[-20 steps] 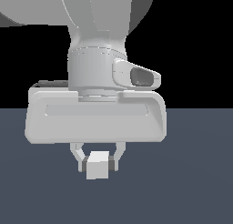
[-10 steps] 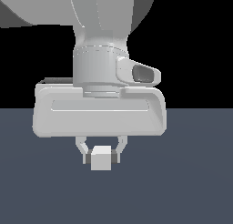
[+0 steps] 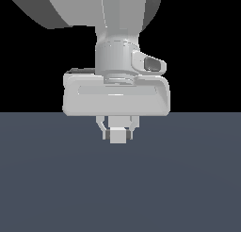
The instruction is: Plug the charger into the wall socket.
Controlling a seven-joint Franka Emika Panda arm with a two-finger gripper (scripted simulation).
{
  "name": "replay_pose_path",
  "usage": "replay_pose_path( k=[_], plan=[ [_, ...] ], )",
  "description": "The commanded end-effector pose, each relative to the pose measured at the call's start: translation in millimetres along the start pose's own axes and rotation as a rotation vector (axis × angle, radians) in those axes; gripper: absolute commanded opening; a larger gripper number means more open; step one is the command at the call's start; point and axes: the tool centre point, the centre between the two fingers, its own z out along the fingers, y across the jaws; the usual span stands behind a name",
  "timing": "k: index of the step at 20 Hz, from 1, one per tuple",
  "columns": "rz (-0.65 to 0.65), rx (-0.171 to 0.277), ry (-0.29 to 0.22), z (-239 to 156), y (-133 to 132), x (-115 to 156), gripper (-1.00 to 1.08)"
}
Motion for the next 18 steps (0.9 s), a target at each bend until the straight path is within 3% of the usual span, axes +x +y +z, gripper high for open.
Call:
replay_pose_path(
  k=[1, 9, 18],
  plan=[
    [-0.004, 0.0, 0.0, -11.8, 7.1, 16.5, -1.0],
    [-0.012, 0.0, 0.0, -37.0, 22.2, 55.2, -1.0],
    [-0.015, 0.0, 0.0, -45.2, 27.4, 69.2, -1.0]
  ],
)
